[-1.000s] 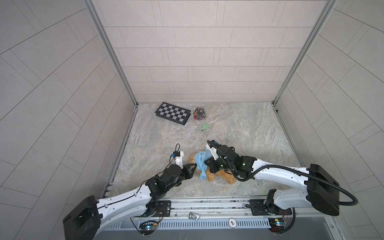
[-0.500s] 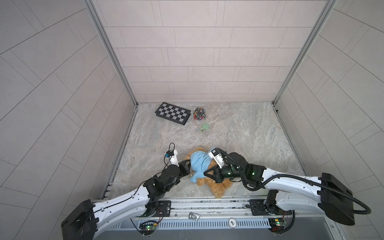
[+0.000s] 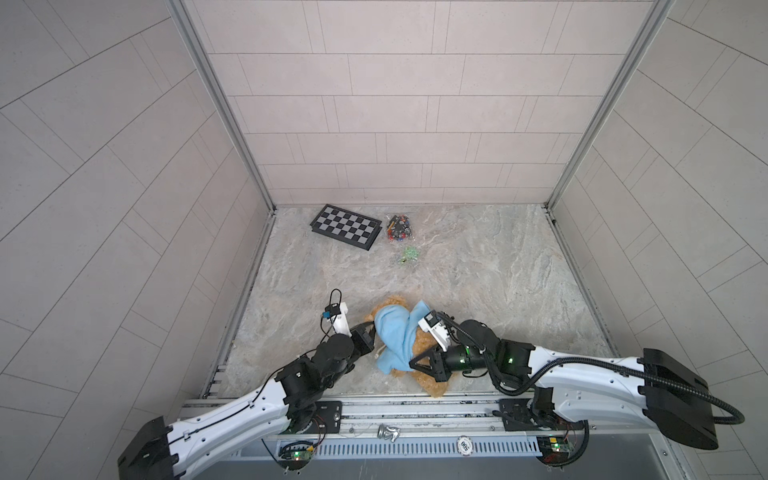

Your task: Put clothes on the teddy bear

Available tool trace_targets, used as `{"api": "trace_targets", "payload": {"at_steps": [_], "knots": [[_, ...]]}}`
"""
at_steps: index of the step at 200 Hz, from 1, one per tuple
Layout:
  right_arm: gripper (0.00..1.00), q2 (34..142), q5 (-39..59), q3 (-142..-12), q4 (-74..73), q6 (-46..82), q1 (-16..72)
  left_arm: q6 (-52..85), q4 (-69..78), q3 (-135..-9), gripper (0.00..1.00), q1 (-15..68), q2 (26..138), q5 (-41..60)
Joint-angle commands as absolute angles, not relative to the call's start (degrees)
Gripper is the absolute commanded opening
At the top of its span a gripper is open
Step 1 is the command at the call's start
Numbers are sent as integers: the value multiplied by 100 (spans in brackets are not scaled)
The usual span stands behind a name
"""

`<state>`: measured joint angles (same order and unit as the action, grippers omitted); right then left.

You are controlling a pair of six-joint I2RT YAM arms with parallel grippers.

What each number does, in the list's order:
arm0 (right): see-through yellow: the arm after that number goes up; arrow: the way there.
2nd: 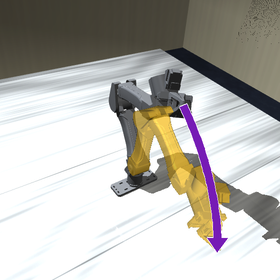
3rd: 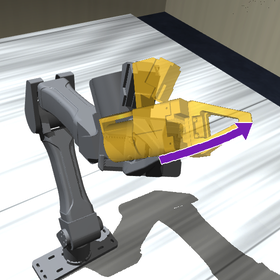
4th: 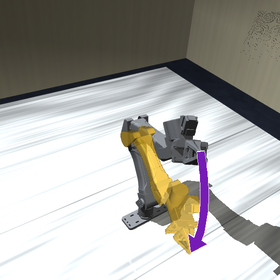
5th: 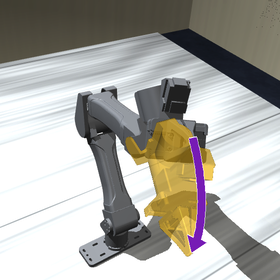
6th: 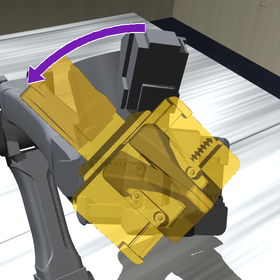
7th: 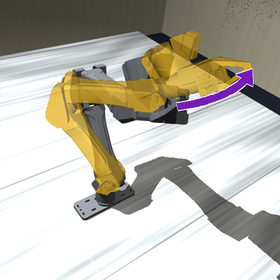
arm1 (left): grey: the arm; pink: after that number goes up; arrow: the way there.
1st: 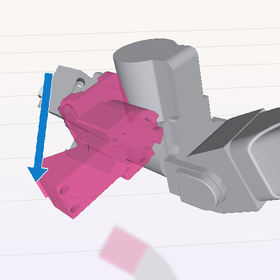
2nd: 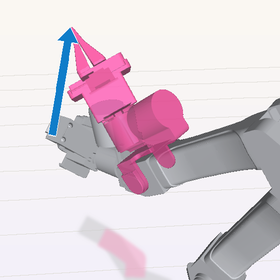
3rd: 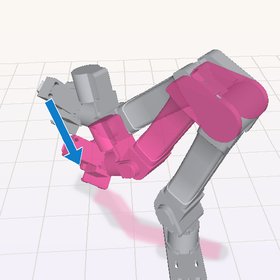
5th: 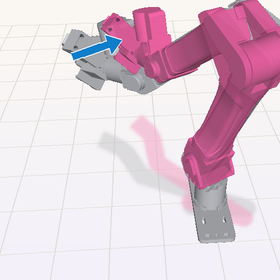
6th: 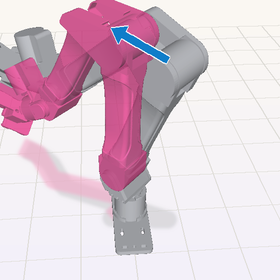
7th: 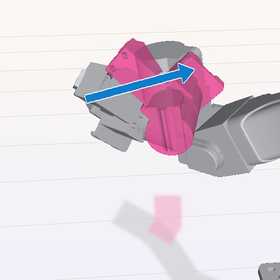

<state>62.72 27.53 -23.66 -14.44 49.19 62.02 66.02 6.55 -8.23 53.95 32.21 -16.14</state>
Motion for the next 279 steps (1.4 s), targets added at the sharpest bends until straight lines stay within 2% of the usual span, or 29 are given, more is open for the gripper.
{"api": "trace_targets", "payload": {"at_steps": [1, 34, 69, 100, 122, 141, 166, 191, 227, 249, 279], "knots": [[0, 6257, 2944, -2287, 739, 4444, 6449, 6662, 514, -828, 0, 5230, 3053, -2800], [0, 5488, 1740, -2483, 1981, 4316, 6464, 6636, 298, -815, 0, 5231, 2839, -2750], [0, 3382, 794, -1671, 884, 4654, 6767, 6671, -40, -632, 0, 5237, 2404, -2786], [0, 2671, 528, -1208, 851, 5051, 6816, 6766, -118, -473, 0, 5271, 2136, -2817], [0, 3051, 342, -1301, 1404, 5164, 6889, 6828, -164, -450, 0, 5334, 2030, -2923], [0, 3539, 202, -1384, 1280, 5103, 6894, 6847, 8, -463, 0, 5413, 2154, -2926], [0, 4464, 257, -1873, 498, 4466, 6851, 6871, 329, -571, 0, 5486, 2561, -2728], [2, 5537, 471, -2825, 547, 3733, 6629, 6943, 239, -793, 0, 5641, 2782, -2605], [8, 6117, 1053, -3078, 344, 3404, 5734, 6898, -837, -1217, 0, 5935, 2612, -2627], [6, 6522, 1608, -3096, 264, 3000, 4986, 6618, -1159, -1304, 0, 5968, 2747, -2071], [1, 7212, 2421, -3354, 272, 2365, 4364, 5654, -1769, -1515, 34, 5968, 2865, -1404]]}}
